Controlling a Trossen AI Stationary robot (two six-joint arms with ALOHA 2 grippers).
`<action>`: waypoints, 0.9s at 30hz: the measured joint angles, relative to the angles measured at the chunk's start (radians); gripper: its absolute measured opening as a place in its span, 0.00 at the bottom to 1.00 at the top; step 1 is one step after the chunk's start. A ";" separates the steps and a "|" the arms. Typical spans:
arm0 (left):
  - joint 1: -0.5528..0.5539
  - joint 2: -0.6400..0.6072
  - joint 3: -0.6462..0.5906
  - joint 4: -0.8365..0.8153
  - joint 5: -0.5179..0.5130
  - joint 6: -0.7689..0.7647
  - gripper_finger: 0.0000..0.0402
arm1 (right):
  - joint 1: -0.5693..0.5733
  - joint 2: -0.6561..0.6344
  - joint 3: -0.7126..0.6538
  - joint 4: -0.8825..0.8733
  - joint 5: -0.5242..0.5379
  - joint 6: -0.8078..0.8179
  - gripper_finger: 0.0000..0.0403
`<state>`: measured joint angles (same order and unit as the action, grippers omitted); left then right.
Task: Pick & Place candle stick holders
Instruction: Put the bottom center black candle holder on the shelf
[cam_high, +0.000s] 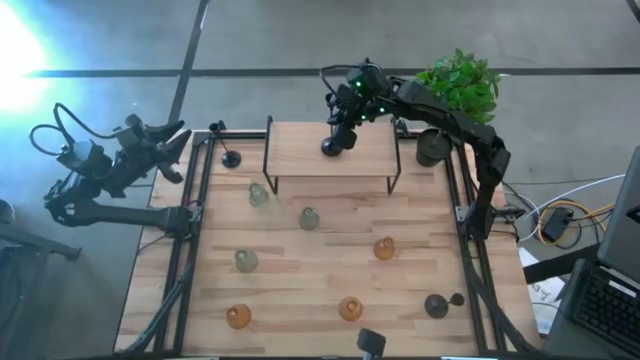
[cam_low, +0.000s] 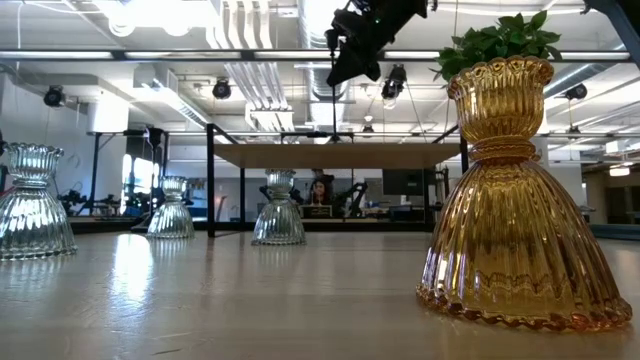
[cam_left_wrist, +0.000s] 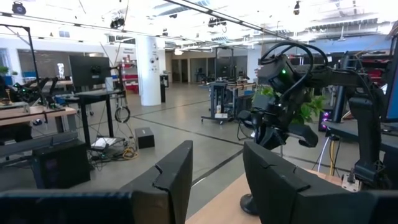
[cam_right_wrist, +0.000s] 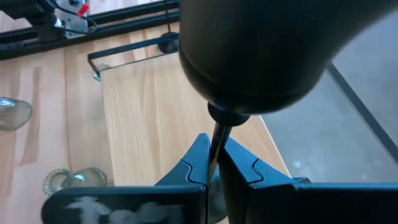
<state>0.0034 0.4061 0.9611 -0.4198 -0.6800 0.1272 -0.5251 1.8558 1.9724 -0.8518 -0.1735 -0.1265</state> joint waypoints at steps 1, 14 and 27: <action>0.000 0.000 0.000 0.000 0.000 0.001 0.37 | -0.001 -0.001 0.000 -0.001 -0.004 0.000 0.03; 0.000 0.000 0.000 0.000 0.000 0.003 0.37 | -0.006 -0.002 0.000 0.099 -0.023 0.007 0.03; 0.000 0.000 0.000 0.000 0.001 -0.008 0.37 | -0.010 0.021 0.000 0.204 -0.071 0.045 0.03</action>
<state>0.0032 0.4065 0.9611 -0.4198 -0.6788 0.1195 -0.5348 1.8766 1.9724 -0.6474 -0.2447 -0.0811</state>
